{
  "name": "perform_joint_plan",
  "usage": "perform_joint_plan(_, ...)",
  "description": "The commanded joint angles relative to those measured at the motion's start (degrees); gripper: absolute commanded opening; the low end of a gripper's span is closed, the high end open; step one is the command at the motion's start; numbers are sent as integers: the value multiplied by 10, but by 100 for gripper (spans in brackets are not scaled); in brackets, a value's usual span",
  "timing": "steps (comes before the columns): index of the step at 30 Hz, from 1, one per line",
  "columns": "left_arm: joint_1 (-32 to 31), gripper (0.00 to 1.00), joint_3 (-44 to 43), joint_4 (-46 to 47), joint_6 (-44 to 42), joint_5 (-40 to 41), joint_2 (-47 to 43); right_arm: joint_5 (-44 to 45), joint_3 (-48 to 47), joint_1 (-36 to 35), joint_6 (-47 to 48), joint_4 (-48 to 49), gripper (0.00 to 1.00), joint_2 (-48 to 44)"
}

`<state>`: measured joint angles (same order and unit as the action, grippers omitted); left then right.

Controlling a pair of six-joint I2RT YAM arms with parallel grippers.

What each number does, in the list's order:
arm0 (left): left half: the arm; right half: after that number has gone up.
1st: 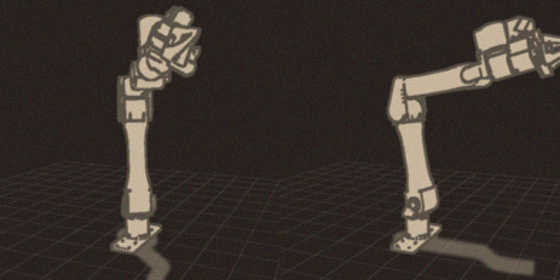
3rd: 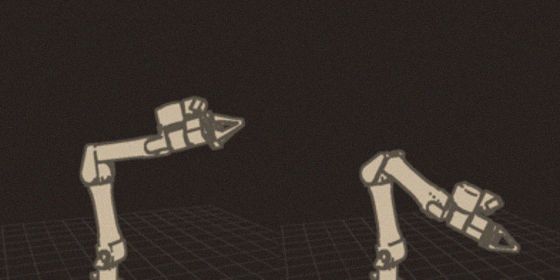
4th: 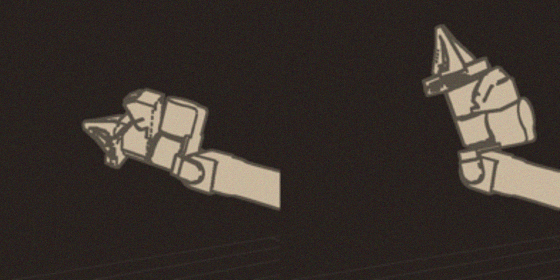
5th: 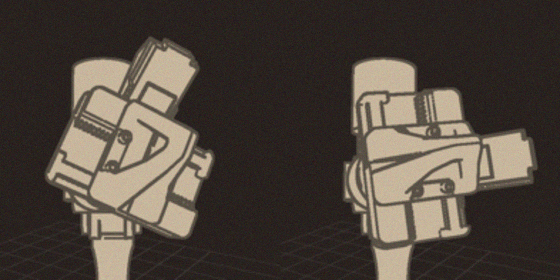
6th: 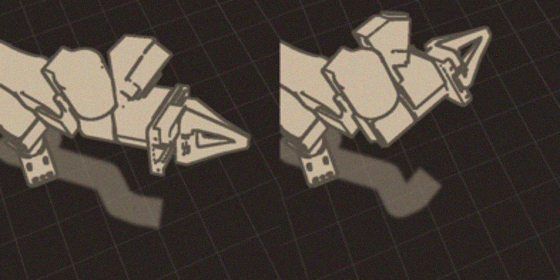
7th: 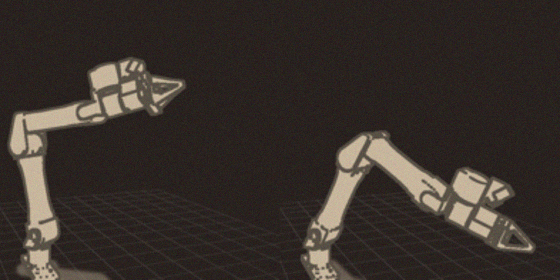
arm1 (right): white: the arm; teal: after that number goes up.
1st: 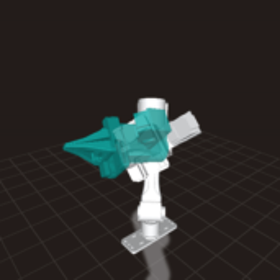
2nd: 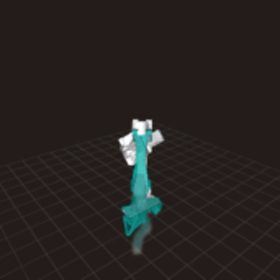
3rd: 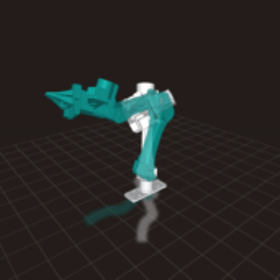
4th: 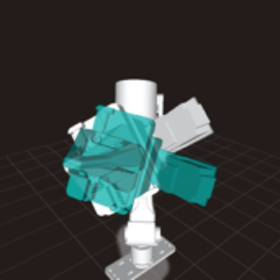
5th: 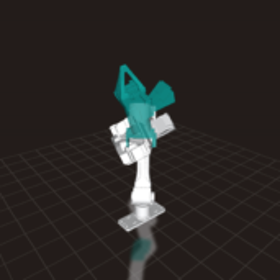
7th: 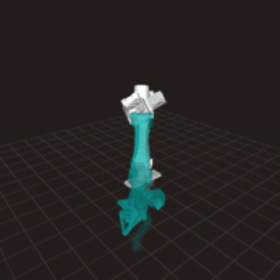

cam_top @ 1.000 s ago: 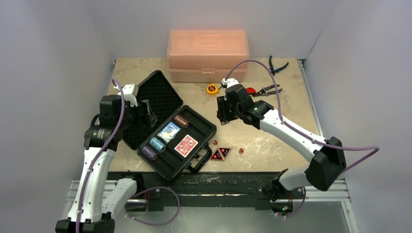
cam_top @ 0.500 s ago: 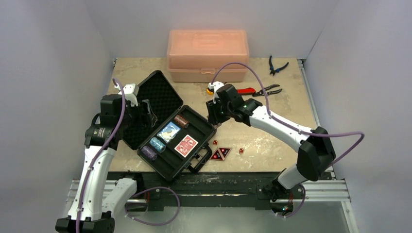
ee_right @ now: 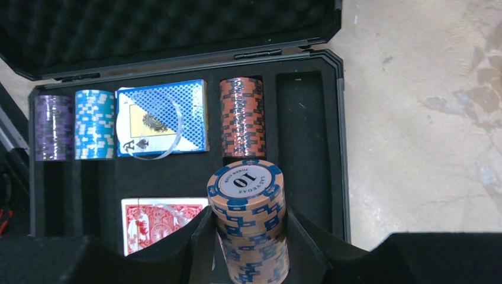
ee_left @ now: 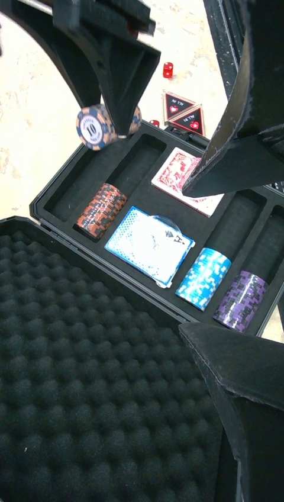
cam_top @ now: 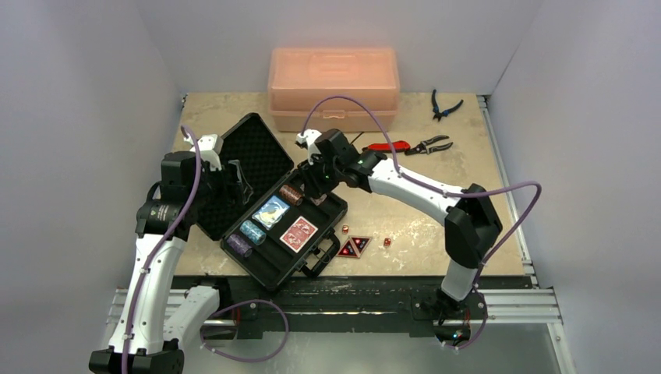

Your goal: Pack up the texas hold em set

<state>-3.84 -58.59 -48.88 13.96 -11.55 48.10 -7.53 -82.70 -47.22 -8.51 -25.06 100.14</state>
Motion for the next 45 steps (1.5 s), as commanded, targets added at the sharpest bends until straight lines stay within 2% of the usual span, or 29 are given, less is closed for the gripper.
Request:
perform_joint_plan(1,0,79,1,18,0,-10,-6,-5,-52,-16,30,-4,0,19)
perform_joint_plan(5,0,88,4,20,-2,-13,-17,-7,-56,-18,34,-8,0,40)
perform_joint_plan(9,0,93,7,23,-2,-13,-22,-16,-64,-21,40,-13,0,60)
perform_joint_plan(22,0,93,7,22,-3,-16,-25,0,-83,-35,68,-42,0,105)
perform_joint_plan(39,0,93,6,23,-2,-17,-27,55,-110,-38,41,-51,0,142)
perform_joint_plan(42,-1,93,7,22,-2,-18,-27,59,-113,-38,36,-46,12,142)
perform_joint_plan(45,-1,93,7,23,-2,-17,-28,68,-117,-38,32,-45,30,144)
